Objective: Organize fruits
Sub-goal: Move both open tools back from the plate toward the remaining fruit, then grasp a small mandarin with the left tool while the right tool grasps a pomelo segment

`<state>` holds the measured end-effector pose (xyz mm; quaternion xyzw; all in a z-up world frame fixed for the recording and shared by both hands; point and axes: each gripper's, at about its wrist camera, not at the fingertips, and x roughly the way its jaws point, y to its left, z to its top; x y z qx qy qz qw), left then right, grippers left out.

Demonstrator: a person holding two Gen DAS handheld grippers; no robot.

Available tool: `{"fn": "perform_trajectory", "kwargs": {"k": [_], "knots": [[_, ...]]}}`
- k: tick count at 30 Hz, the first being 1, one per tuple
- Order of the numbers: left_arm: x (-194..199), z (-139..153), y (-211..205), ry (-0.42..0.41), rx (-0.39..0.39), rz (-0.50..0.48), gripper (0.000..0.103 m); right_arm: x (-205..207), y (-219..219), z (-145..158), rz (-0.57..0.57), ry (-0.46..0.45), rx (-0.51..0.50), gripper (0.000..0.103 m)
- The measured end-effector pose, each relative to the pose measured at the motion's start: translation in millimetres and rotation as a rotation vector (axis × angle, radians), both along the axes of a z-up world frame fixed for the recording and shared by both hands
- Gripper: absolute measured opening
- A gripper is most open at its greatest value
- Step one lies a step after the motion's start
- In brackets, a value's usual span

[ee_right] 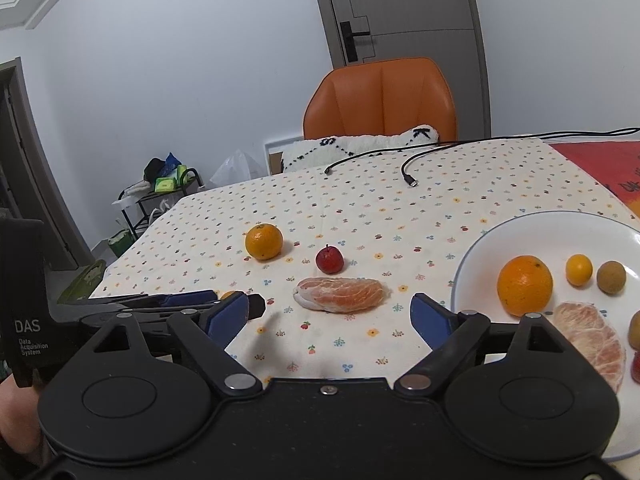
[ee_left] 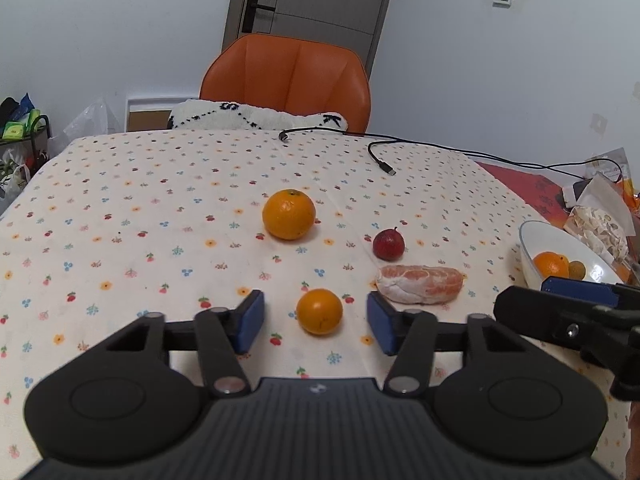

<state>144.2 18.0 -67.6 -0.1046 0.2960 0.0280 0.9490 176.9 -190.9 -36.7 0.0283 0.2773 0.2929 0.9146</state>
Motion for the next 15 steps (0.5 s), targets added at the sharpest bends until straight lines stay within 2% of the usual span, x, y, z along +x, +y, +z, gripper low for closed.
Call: {"fn": "perform_trajectory", "kwargs": {"k": [1,3,7,12,15], "knots": [[0,0,0,-0.001,0.004,0.002,0.037,1,2,-1,0.002,0.003,-0.001,0.085],[0,-1,5,-0.005,-0.027,0.005,0.022,2,5,-3,0.007,0.011,-0.006,0.083],[-4,-1,15,-0.026,-0.069,0.038,0.022,6,15,-7,0.018,0.021,-0.024,0.082],[-6,0,18,-0.035,-0.090,0.044,0.022,14,27,-13,0.009,0.060,-0.038,0.083],[-9,2,20,-0.044,-0.092,0.046,0.022,17,36,-15,0.000,0.048,-0.065,0.083]]}}
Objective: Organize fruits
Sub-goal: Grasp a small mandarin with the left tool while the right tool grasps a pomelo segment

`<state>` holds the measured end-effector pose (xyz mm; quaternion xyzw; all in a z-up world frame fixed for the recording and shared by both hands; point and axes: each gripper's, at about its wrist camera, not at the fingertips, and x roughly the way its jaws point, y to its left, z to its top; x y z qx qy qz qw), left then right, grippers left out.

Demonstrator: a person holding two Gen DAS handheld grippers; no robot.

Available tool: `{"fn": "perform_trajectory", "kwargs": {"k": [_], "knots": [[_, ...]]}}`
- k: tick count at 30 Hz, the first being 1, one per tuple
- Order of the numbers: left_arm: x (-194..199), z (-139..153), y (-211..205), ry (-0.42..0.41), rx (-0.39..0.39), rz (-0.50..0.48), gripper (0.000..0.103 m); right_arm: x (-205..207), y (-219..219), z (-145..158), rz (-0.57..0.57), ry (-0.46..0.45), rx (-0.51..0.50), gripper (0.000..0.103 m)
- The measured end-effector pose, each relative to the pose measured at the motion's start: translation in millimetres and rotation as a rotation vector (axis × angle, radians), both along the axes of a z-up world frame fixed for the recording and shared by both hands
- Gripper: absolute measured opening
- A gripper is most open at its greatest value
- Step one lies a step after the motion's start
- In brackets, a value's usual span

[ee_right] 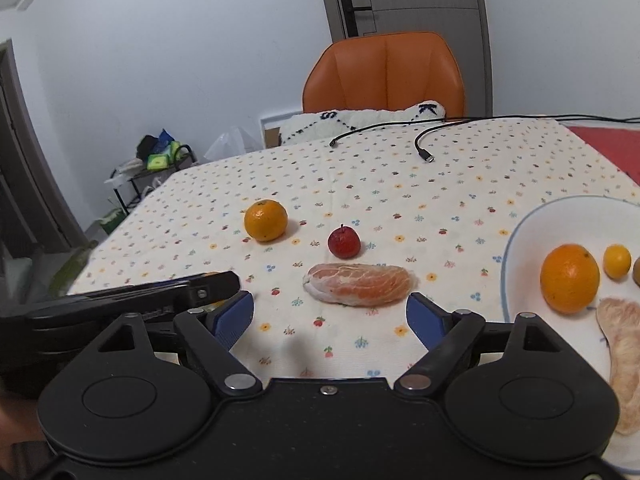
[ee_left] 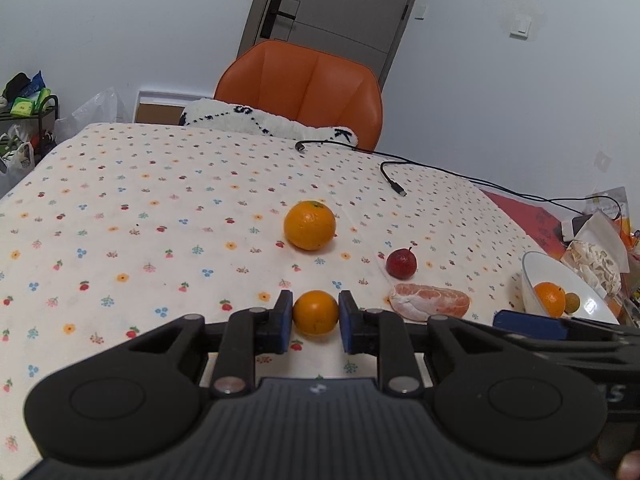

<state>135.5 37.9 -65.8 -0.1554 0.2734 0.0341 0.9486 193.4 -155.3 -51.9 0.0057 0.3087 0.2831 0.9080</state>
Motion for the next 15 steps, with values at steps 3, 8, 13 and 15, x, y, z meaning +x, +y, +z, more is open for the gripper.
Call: {"fn": "perform_trajectory", "kwargs": {"k": [3,8,13,15], "knots": [[-3,3,4,-0.012,0.008,0.018,0.022,6,6,-1,-0.004,0.014,0.001,0.083],[-6,7,13,-0.025,0.032,0.070,0.022,12,19,-8,-0.013,0.020,-0.036,0.085],[-8,9,20,-0.030,0.027,0.103,0.022,16,25,-11,-0.035,0.019,-0.063,0.086],[-9,10,22,-0.036,0.030,0.117,0.022,18,27,-12,-0.037,0.016,-0.069,0.086]]}}
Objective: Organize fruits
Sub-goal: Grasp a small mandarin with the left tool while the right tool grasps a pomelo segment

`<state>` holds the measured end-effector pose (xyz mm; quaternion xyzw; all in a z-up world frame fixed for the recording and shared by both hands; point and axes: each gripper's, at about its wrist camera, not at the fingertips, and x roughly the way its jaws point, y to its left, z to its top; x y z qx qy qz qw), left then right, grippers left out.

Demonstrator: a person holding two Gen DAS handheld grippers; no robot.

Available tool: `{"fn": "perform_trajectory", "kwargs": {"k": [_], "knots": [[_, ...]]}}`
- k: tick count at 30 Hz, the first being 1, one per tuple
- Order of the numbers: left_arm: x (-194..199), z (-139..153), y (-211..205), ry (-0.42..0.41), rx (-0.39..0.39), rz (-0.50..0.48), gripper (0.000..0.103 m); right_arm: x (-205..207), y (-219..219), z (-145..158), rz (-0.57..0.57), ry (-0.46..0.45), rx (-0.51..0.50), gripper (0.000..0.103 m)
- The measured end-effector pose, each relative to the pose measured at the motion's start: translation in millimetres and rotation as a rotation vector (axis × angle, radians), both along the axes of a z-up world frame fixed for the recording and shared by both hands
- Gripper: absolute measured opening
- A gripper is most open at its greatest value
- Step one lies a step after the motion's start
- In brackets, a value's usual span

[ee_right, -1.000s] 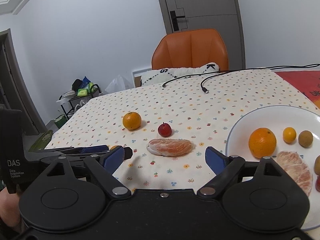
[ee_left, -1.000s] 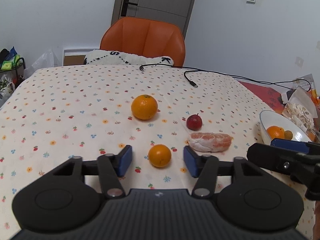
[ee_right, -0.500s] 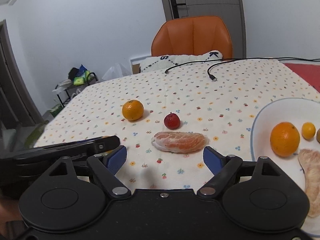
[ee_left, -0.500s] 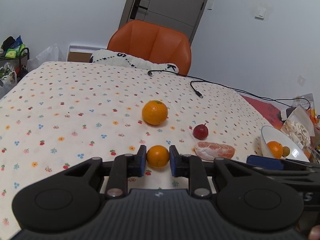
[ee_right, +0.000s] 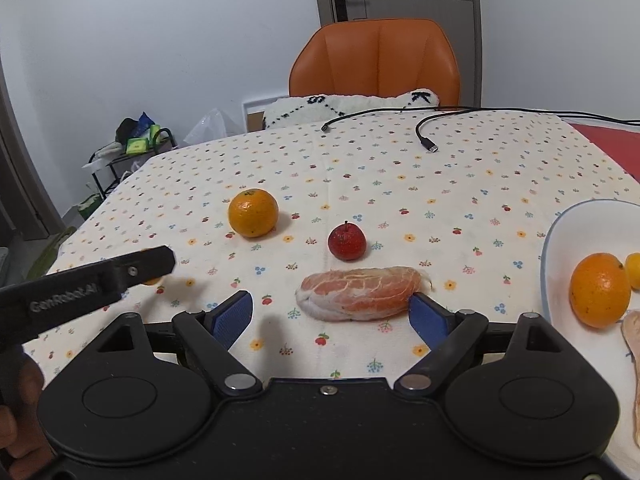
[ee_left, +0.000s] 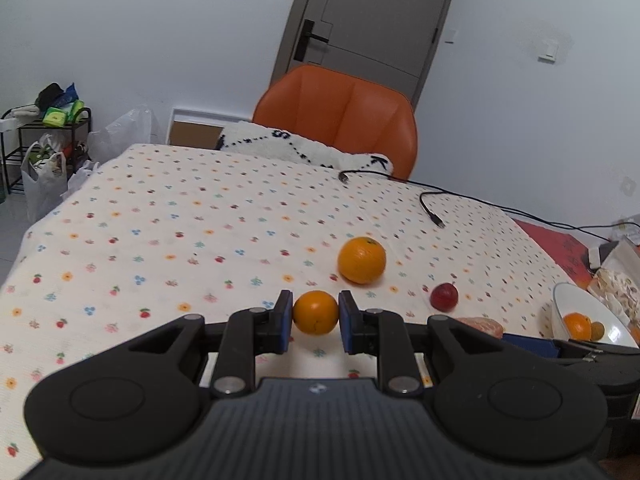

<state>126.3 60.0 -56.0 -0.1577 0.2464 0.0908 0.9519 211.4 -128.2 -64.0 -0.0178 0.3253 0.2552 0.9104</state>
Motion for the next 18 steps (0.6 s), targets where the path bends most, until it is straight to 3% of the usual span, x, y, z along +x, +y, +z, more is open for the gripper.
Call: {"fn": "perform_trajectory", "kwargs": {"k": [12,14,18], "knots": [[-1,-1,15,-0.015,-0.032,0.053,0.022,12,9,-4,0.024,-0.032,-0.017,0.085],[-1,-1,17,-0.016,-0.032,0.058,0.022,12,9,-4,0.030,-0.042,-0.023,0.081],[-2,-1,16,-0.019,-0.030,0.056,0.022,13,8,-3,0.038,-0.057,-0.023,0.061]]}}
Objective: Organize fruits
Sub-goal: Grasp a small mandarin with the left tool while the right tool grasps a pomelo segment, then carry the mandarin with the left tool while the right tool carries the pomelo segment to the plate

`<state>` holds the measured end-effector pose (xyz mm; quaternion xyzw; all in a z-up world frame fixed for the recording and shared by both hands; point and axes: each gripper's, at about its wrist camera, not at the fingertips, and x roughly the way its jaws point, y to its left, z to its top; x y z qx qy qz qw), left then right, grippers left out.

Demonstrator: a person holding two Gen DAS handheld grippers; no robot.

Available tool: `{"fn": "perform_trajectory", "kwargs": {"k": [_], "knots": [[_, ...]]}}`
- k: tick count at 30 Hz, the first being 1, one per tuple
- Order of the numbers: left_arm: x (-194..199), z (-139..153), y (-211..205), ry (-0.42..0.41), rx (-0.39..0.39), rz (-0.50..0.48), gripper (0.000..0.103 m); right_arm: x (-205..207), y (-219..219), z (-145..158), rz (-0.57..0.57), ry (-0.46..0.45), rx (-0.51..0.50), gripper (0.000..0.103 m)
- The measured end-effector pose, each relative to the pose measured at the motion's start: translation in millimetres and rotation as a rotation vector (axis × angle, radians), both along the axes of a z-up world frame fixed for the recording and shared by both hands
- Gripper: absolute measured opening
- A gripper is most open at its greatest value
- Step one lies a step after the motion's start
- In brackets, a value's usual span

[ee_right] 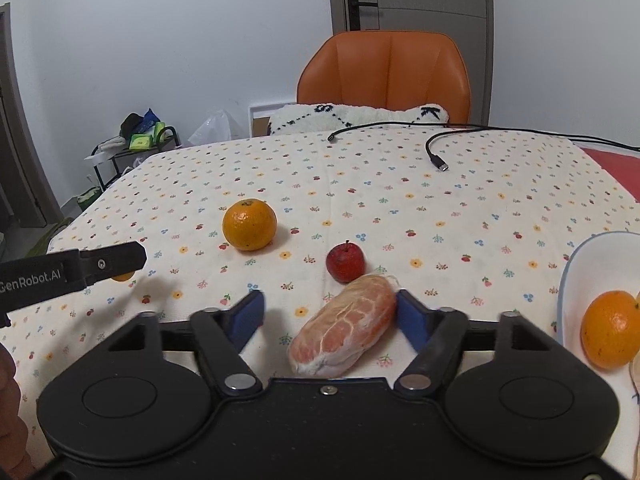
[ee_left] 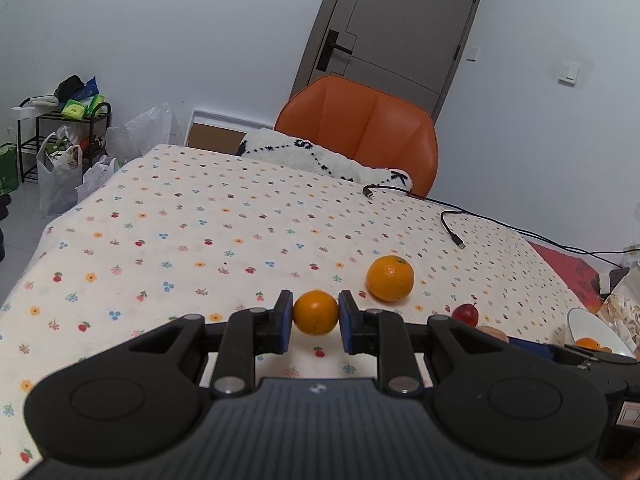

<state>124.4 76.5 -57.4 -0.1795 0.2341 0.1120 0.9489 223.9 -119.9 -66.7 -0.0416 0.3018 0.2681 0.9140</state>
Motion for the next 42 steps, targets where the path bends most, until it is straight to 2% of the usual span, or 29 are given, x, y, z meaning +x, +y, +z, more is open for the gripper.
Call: {"fn": "perform_trajectory", "kwargs": {"k": [1,4,7,18,22,25,32,42], "knots": [[0,0,-1,0.002,0.002,-0.002,0.022,0,0,1,0.004,-0.001,0.003,0.054],[1,-1,-1,0.005,0.003,-0.006,0.022,0,0,1,0.020,0.002,0.013,0.043],[1,-1,0,0.006,0.001,-0.004,0.022,-5,0,3,0.043,0.011,0.024,0.039],[2,-1,-3,0.005,0.006,-0.017,0.022,-22,-3,6,0.040,0.041,-0.013,0.040],[2,-1,-3,0.005,0.008,-0.017,0.022,-22,7,4,0.043,0.016,-0.051,0.040],[1,-1,-6,0.000,0.020,-0.020,0.022,-23,10,4,0.035,-0.003,-0.072,0.033],[2,-1,-21,0.007,0.077,-0.040,0.022,-35,-14,11,0.032,0.005,-0.009,0.031],[-2,11,-41,0.004,0.063,-0.089,0.022,-41,-54,29,-0.018,-0.018,0.075,0.031]]}}
